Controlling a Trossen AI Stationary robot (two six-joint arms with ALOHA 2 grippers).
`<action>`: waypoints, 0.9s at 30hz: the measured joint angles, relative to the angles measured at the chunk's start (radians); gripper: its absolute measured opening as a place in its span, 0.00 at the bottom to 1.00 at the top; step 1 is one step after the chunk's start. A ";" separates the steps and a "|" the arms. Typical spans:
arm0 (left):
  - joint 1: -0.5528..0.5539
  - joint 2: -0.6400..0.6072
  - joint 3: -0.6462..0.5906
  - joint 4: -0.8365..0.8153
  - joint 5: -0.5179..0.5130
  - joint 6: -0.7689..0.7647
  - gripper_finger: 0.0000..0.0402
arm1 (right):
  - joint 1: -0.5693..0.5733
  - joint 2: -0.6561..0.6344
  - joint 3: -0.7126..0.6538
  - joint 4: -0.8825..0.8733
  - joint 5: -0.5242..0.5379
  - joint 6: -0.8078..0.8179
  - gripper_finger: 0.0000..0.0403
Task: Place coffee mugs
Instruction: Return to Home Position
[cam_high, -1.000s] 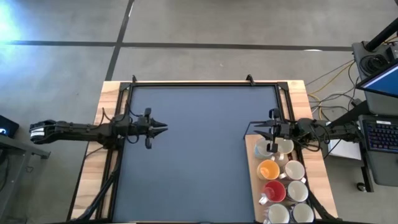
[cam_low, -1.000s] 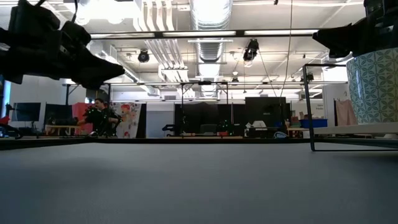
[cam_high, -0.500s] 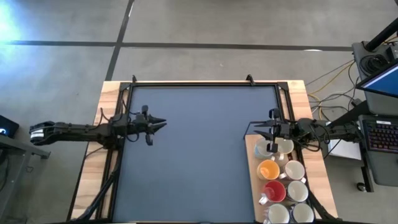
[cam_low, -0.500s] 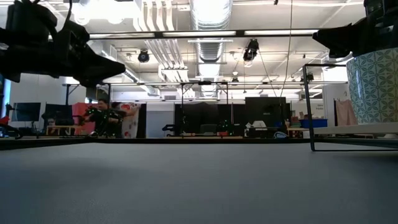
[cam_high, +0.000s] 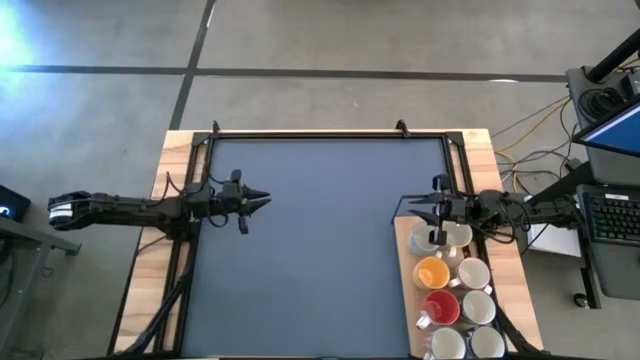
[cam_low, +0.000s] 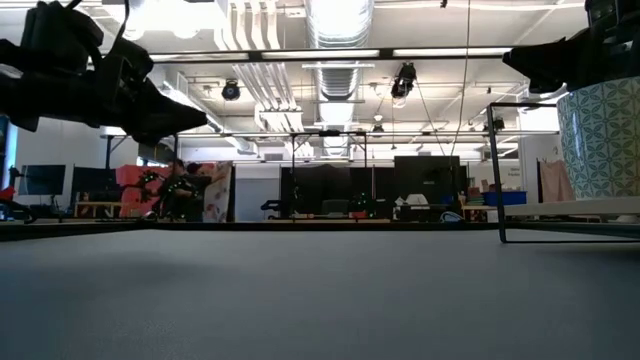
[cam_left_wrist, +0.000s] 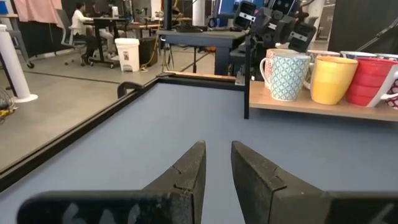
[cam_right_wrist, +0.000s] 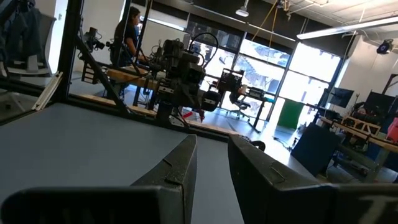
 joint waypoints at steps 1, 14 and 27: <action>0.000 0.006 0.003 0.000 0.000 0.000 0.15 | 0.000 0.000 0.000 0.000 0.000 0.000 0.20; 0.000 0.106 0.069 0.000 0.000 0.000 0.15 | 0.000 0.000 0.000 0.000 0.000 0.000 0.20; 0.000 0.239 0.171 -0.001 0.000 0.000 0.15 | 0.000 0.000 0.000 0.000 0.000 0.000 0.20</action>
